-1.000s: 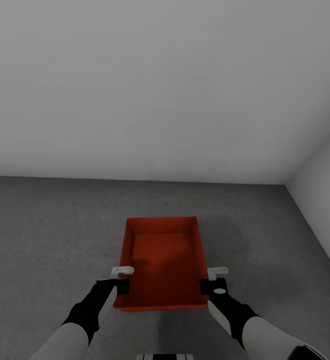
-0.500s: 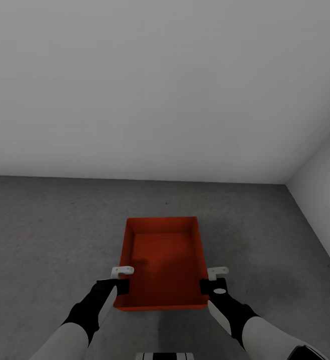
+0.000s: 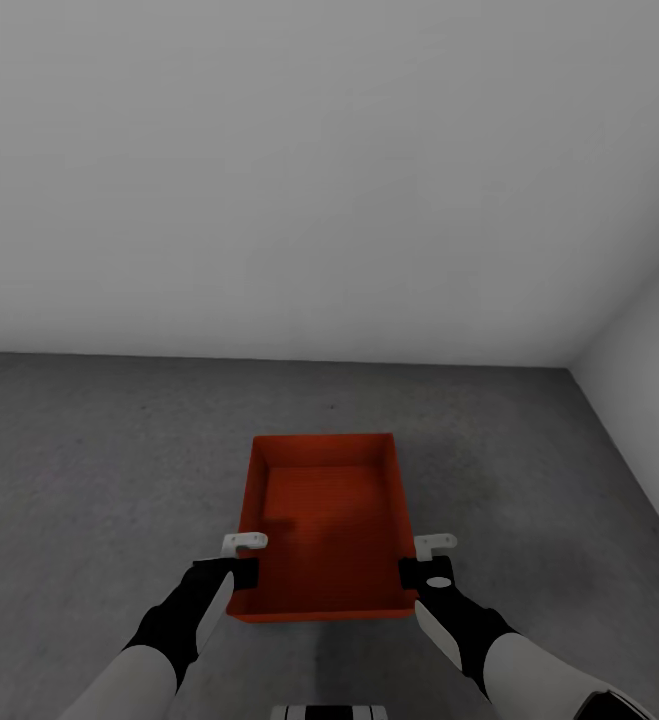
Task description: Move the two storage containers from the living room to the garage. In the garage, place one container on the floor and stack the other container on top of it (either order is fine).
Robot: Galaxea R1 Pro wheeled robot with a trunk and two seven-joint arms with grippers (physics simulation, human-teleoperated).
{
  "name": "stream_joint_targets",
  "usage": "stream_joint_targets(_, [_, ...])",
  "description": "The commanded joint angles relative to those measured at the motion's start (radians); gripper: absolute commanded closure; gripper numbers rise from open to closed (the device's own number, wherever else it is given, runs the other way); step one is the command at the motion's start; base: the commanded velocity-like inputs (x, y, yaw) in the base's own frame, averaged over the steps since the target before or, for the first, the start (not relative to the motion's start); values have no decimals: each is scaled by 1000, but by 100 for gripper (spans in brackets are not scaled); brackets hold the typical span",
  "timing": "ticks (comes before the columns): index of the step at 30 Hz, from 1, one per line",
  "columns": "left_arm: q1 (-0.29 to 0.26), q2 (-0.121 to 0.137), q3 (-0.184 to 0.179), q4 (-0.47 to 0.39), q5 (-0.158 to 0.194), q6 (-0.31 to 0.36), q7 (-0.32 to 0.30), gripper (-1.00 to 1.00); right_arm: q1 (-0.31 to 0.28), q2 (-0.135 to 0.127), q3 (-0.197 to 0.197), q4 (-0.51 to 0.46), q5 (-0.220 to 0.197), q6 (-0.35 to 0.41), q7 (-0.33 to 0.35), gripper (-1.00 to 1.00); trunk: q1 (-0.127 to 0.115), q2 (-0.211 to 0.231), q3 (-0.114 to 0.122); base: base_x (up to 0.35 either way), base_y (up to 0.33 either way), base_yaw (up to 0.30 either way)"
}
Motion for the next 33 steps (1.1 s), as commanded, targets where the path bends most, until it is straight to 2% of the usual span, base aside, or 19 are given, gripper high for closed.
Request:
stream_joint_targets(1, [0, -1, 6, -4, -32, -2, 31, 100, 0, 19, -3, 0, -17, 5, -9, 100, 0, 0, -1, 0, 0, -131])
stream_joint_targets(12, [0, -1, 7, -5, -33, -2, 30, 100, 0, 19, -3, 0, -17, 5, -9, 100, 0, 0, -1, 0, 0, -77])
stream_joint_targets(19, [0, -1, 7, -3, -31, -2, 31, 100, 0, 19, -3, 0, -17, 5, -9, 100, 27, -49, -23, 0, 0, -2])
stream_joint_targets(33, [0, -1, 6, -4, -31, -2, 29, 100, 0, 18, -3, 0, -17, 5, -8, 100, 27, -49, -29, 0, 0, 0])
